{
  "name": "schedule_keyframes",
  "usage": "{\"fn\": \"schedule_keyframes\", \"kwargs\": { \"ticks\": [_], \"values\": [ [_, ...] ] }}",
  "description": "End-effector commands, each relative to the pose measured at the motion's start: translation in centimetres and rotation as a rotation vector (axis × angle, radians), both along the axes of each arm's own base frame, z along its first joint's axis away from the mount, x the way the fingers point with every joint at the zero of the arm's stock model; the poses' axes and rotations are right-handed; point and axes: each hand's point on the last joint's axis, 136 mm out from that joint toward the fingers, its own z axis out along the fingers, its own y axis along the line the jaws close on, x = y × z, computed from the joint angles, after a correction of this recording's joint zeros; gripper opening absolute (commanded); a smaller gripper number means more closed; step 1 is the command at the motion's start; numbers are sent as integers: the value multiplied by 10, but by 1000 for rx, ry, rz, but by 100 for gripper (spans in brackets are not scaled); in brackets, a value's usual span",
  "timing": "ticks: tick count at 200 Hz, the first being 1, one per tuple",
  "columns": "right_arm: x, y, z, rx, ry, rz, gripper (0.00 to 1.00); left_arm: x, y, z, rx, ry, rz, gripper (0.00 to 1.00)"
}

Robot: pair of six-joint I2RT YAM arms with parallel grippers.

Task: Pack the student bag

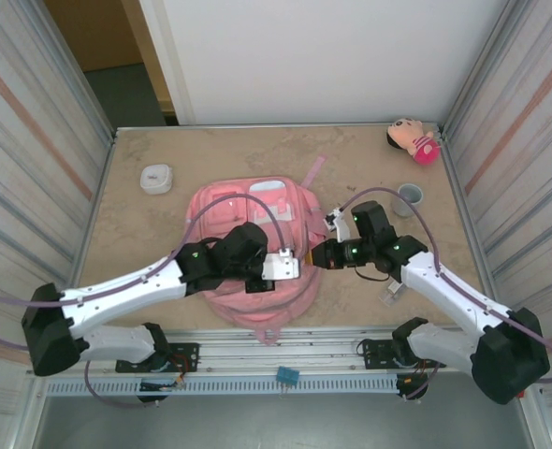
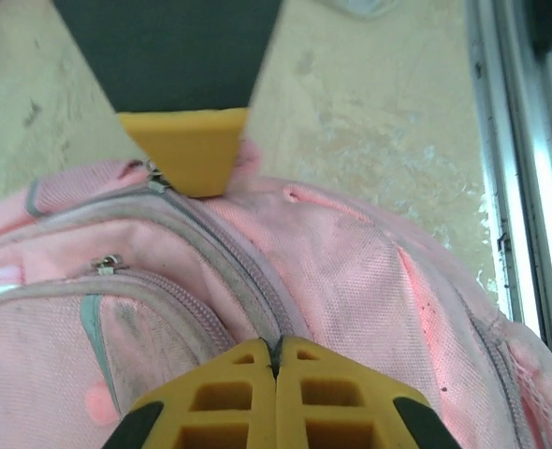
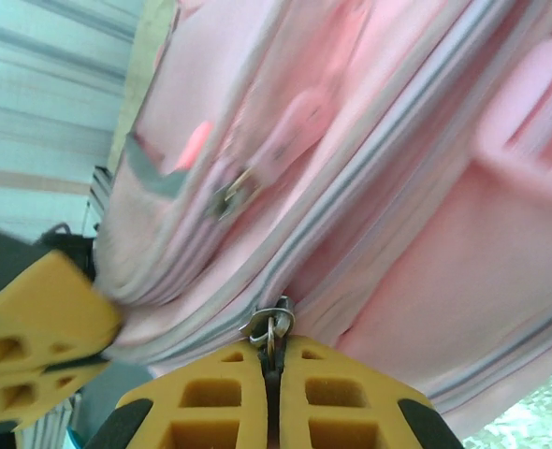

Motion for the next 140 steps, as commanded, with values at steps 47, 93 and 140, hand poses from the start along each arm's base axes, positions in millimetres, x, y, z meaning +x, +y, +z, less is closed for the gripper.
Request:
{"fn": "schedule_keyframes", "kwargs": {
  "ticks": [47, 93, 140],
  "values": [
    [107, -45, -13, -66, -114, -257, 0, -53, 18, 21, -75, 2, -256, 0],
    [101, -43, 13, -36, -160, -254, 13, -8, 20, 13, -60, -65, -2, 31],
    [72, -63, 24, -108, -138, -299, 66, 31, 26, 9, -97, 26, 295, 73]
  ]
}}
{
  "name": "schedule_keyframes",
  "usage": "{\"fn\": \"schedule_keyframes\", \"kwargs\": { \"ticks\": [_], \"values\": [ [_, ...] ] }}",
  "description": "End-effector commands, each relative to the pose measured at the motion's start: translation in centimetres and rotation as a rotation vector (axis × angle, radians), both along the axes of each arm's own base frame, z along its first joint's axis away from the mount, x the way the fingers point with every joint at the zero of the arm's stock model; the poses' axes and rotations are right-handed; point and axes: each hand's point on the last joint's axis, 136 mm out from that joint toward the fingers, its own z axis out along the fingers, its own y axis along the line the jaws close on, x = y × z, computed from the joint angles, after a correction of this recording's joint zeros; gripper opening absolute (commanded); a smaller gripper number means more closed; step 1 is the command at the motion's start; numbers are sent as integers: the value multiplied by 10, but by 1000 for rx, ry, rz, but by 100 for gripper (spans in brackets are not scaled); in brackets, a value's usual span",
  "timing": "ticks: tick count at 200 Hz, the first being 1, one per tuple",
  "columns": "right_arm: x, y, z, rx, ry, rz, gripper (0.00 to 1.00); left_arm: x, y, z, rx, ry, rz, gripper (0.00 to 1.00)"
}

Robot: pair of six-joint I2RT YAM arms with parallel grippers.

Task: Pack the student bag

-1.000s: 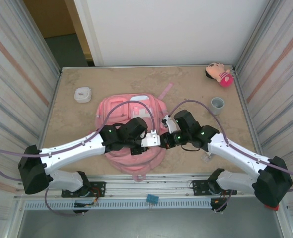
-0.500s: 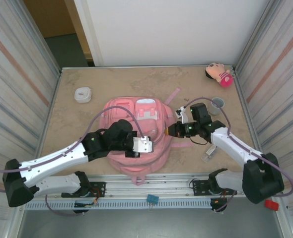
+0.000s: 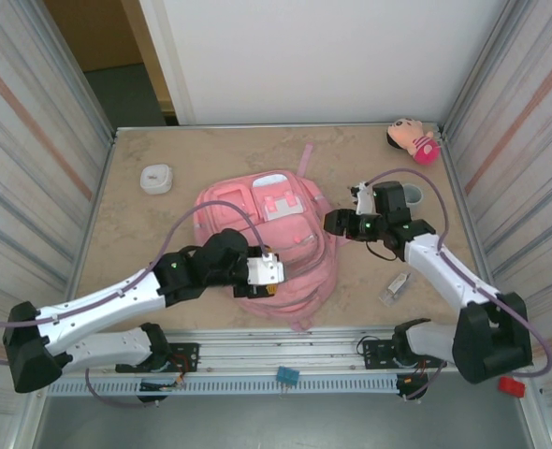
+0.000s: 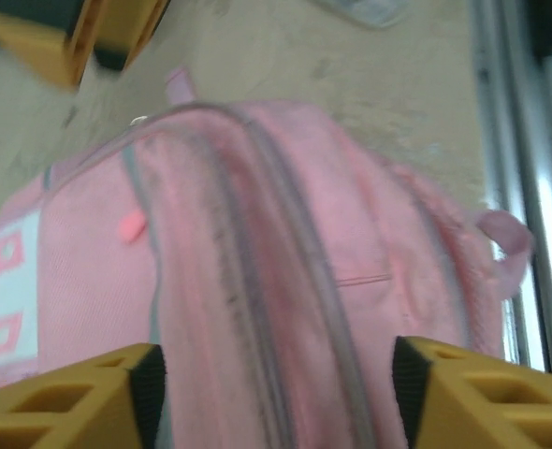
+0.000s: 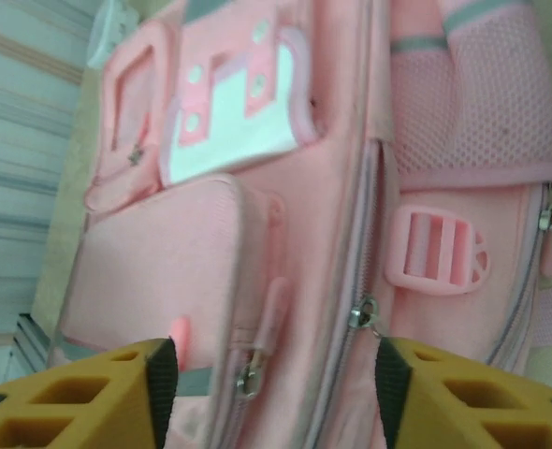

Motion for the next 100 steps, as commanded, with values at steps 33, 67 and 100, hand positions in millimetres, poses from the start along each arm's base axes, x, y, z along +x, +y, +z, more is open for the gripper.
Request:
{"fn": "schedule_keyframes", "kwargs": {
  "ticks": [33, 67, 100],
  "values": [
    [-39, -2, -2, 48, 73, -7, 70, 22, -9, -24, -5, 106, 180, 87],
    [-59, 2, -23, 88, 118, -18, 70, 42, -23, -43, 82, 30, 260, 95],
    [-65, -5, -27, 102, 97, -53, 71, 56, -35, -65, 122, 6, 285, 95]
  ]
}}
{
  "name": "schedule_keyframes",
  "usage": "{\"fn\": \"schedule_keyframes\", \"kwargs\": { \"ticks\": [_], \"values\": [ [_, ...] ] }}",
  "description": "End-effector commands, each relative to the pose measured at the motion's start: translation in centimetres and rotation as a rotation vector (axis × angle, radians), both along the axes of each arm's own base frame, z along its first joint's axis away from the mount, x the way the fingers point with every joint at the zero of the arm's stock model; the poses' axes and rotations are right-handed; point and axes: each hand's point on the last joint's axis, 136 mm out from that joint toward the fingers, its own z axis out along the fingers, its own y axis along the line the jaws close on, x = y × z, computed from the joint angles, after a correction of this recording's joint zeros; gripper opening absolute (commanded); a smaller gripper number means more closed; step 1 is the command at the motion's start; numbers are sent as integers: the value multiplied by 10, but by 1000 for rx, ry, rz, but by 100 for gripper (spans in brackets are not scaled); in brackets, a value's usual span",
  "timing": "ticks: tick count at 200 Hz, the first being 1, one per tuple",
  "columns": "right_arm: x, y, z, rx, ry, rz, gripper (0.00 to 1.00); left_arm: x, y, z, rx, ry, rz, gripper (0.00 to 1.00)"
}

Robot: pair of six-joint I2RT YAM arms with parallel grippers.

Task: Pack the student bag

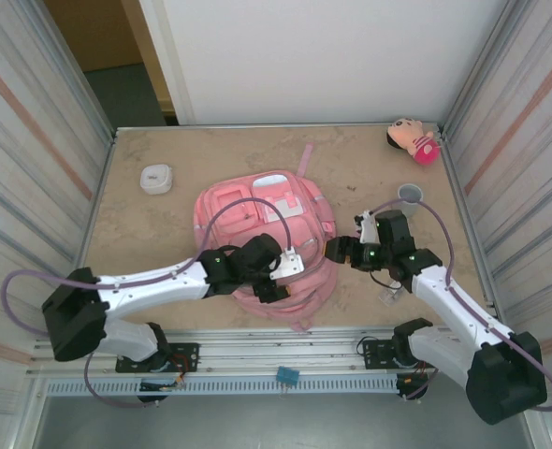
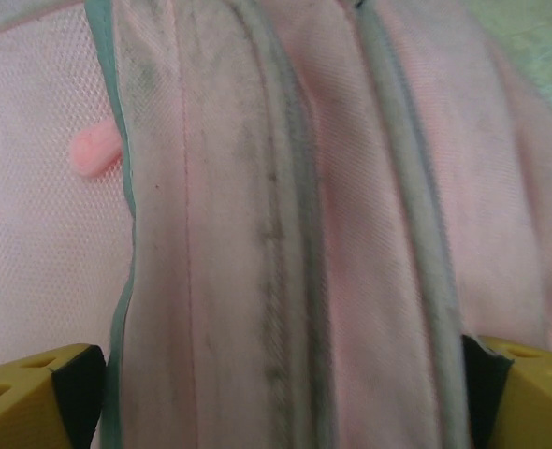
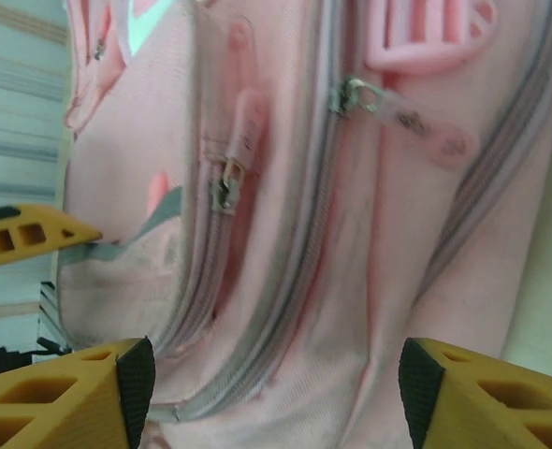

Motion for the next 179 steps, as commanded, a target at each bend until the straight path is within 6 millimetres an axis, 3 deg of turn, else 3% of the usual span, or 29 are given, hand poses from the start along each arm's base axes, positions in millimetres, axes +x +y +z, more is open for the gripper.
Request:
{"fn": "schedule_keyframes", "kwargs": {
  "ticks": [1, 13, 28, 48, 65, 96, 139, 147, 164, 170, 179],
  "values": [
    [2, 0, 16, 44, -54, -33, 71, 22, -14, 10, -32, -77, 60, 94],
    [1, -3, 19, 43, -70, -39, 72, 23, -15, 4, -17, -76, 56, 84],
    [2, -8, 23, 39, -98, -48, 72, 20, -15, 7, -19, -73, 35, 48],
    [4, -17, 25, 24, -143, -61, 74, 11, -13, 32, -100, -53, -29, 11],
    [9, -23, 28, 14, -185, -72, 75, -3, -7, 61, -202, -19, -126, 0],
    [18, -27, 37, 15, -251, -78, 77, -14, 20, 109, -382, -12, -253, 0],
    [21, -25, 48, 24, -282, -63, 77, -31, 42, 103, -311, -64, -404, 1],
    [21, -25, 48, 23, -284, -60, 77, -30, 43, 101, -303, -68, -402, 16],
    [19, -24, 48, 21, -288, -50, 76, -28, 44, 104, -309, -71, -377, 65],
    [19, -24, 49, 21, -292, -48, 76, -27, 44, 106, -314, -70, -367, 74],
    [18, -23, 51, 24, -298, -44, 76, -27, 45, 108, -321, -70, -349, 80]
  ]
}}
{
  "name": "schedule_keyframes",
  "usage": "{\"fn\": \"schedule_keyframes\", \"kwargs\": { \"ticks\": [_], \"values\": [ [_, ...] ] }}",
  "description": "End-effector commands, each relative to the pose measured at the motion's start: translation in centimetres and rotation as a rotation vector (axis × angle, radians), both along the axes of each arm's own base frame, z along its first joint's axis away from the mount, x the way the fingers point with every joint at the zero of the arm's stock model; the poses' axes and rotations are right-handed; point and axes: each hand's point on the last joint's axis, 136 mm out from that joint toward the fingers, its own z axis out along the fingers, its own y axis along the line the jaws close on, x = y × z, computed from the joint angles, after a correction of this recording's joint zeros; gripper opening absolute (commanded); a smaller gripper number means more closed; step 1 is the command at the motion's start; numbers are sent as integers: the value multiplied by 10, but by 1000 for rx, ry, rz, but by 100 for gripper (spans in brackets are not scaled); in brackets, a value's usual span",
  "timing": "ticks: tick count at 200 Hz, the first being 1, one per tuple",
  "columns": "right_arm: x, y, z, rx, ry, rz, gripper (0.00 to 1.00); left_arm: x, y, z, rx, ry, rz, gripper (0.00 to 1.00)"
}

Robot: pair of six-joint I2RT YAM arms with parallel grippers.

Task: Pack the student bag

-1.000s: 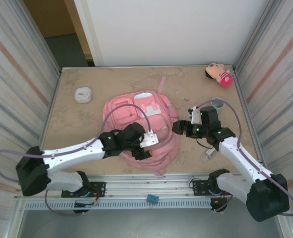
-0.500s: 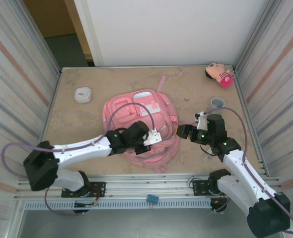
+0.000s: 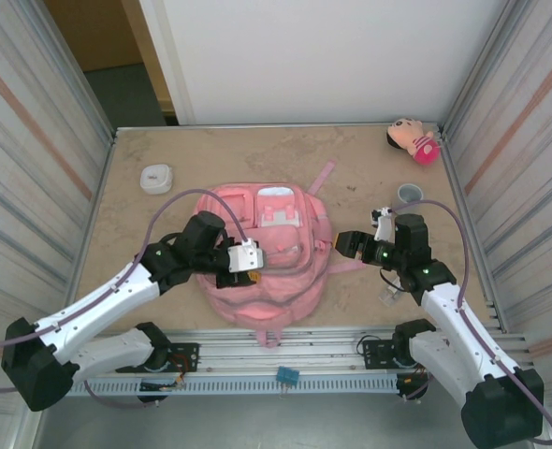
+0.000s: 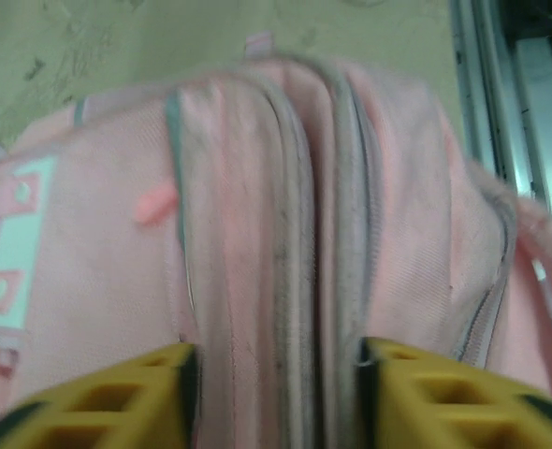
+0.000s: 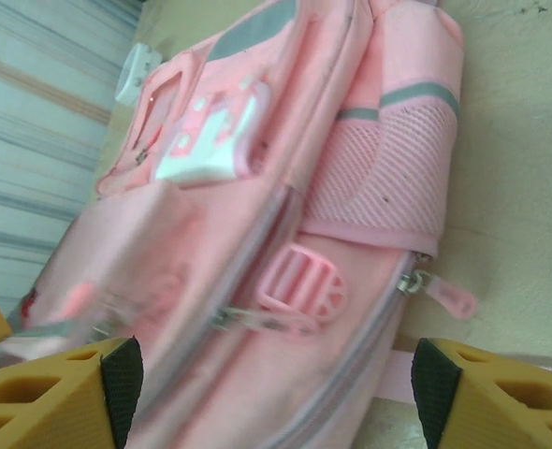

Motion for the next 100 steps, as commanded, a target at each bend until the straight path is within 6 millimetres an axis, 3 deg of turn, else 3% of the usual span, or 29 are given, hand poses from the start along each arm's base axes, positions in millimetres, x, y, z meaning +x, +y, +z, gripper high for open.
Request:
{"fn": "schedule_keyframes", "kwargs": {
  "ticks": [1, 28, 68, 100],
  "values": [
    [1, 2, 15, -1, -73, 32, 76, -1, -10, 40, -122, -101, -47, 81],
    [-1, 4, 24, 15, -124, 49, 76, 1, -6, 35, -107, -101, -14, 82],
    [-6, 14, 37, 38, -188, 96, 76, -6, -16, -1, 37, -75, -55, 84],
    [-11, 22, 41, 28, -240, 138, 76, 2, -14, -33, 182, -77, -31, 83]
  ]
}}
